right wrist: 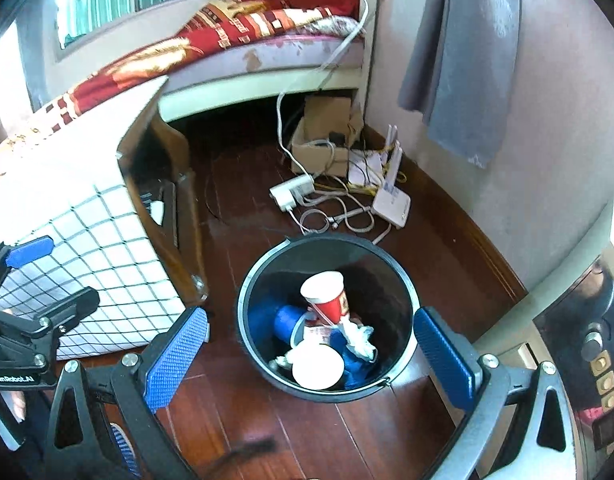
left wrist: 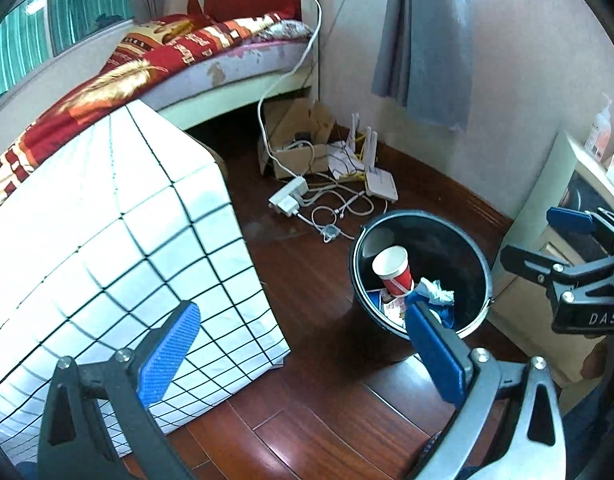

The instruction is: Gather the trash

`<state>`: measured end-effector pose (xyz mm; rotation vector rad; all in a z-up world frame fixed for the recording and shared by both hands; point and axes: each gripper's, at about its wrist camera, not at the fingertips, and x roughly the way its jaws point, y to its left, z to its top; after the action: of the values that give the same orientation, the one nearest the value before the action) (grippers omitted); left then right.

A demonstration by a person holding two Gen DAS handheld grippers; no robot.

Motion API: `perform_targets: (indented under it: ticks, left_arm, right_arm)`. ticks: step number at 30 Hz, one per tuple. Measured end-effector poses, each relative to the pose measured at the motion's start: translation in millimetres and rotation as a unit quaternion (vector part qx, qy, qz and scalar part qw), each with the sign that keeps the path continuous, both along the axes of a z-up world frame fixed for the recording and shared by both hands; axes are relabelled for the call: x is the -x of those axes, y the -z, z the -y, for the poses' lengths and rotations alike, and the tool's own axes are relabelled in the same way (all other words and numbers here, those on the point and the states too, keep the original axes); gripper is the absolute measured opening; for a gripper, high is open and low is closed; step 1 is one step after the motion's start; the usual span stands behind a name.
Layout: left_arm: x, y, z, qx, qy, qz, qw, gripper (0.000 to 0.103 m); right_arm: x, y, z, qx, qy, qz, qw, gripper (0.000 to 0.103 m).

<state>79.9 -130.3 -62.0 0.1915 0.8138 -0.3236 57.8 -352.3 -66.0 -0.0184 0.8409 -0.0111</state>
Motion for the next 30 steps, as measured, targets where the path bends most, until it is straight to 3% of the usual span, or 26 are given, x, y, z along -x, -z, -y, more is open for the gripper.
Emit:
perform_targets:
  ticks: [15,24,30]
  left_arm:
    - [56,-65,-39,0.011,-0.019,0.063,0.9977,0.103]
    - [97,-100,-61,0.020,-0.048,0.097,0.9939,0.103]
    - [109,-108,-57,0.031,-0.047,0.114,0.9919,0.103]
  right_arm:
    - [61,-91,-49,0.007,-0.011,0.080,0.997,0.103]
    - [102,-125,-55,0.006,-0.006,0.118,0.993,0.103]
    - [117,-136,-62,0.010,-0.015,0.129,0.991,0.103]
